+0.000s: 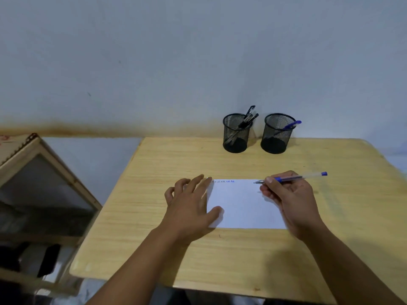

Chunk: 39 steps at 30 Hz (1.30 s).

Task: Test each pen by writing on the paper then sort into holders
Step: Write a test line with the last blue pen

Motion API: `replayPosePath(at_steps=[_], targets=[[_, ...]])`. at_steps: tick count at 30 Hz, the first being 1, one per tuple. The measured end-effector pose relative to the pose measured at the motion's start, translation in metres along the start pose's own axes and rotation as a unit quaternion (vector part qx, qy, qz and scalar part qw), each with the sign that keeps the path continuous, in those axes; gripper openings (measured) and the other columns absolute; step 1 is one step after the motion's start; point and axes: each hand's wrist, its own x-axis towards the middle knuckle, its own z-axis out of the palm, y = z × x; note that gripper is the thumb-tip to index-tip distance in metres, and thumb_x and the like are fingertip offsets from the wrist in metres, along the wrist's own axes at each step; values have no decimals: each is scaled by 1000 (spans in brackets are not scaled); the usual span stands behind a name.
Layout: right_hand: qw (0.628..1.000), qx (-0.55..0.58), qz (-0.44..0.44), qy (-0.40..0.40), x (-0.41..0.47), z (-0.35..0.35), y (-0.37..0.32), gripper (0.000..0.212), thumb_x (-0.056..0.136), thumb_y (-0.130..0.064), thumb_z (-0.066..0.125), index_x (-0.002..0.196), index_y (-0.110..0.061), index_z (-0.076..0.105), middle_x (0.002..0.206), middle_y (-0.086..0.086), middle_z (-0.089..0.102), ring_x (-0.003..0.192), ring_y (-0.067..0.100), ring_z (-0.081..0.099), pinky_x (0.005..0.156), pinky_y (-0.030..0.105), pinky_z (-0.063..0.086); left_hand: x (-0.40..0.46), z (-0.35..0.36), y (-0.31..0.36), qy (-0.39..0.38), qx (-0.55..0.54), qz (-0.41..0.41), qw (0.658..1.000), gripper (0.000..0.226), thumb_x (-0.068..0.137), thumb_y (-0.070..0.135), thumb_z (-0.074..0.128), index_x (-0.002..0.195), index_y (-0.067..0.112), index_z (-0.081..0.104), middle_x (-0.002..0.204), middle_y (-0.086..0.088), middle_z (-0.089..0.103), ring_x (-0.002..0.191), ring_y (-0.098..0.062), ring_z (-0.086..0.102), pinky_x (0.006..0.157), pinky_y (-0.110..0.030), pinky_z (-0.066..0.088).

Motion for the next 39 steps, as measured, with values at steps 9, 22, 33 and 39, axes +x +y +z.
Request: replayPosePath(at_steps=[9, 22, 33, 39], targets=[[1000, 0, -15, -23, -23, 1, 1, 5, 91, -9, 68, 88, -6, 66, 80, 15, 74, 80, 28, 70, 89, 49, 55, 18, -22, -41, 17, 45, -36, 998, 50, 86, 25, 40, 131, 42, 53, 135, 25, 49, 126, -19, 34, 99, -36, 18], [1000, -16, -8, -23, -50, -4, 3, 6, 90, -7, 68, 89, -2, 66, 79, 14, 75, 78, 27, 73, 88, 49, 57, 28, -32, -50, 24, 137, 12, 990, 14, 86, 38, 54, 89, 46, 66, 103, 27, 65, 103, -11, 39, 88, -33, 16], [996, -32, -78, -5, -52, 0, -35, 5, 86, -6, 72, 87, -5, 68, 77, 9, 75, 79, 28, 72, 76, 34, 56, 9, -49, 0, 116, -99, 43, 987, 11, 91, 40, 66, 100, 45, 69, 90, 32, 67, 88, 1, 58, 96, -37, 30], [989, -56, -134, -13, -55, 10, -60, 8, 82, -9, 76, 86, -11, 70, 79, -2, 75, 73, 10, 69, 69, 20, 56, -8, -58, 39, 142, -243, 103, 954, 19, 87, 28, 75, 101, 41, 74, 94, 25, 68, 82, -9, 59, 75, -25, 47]])
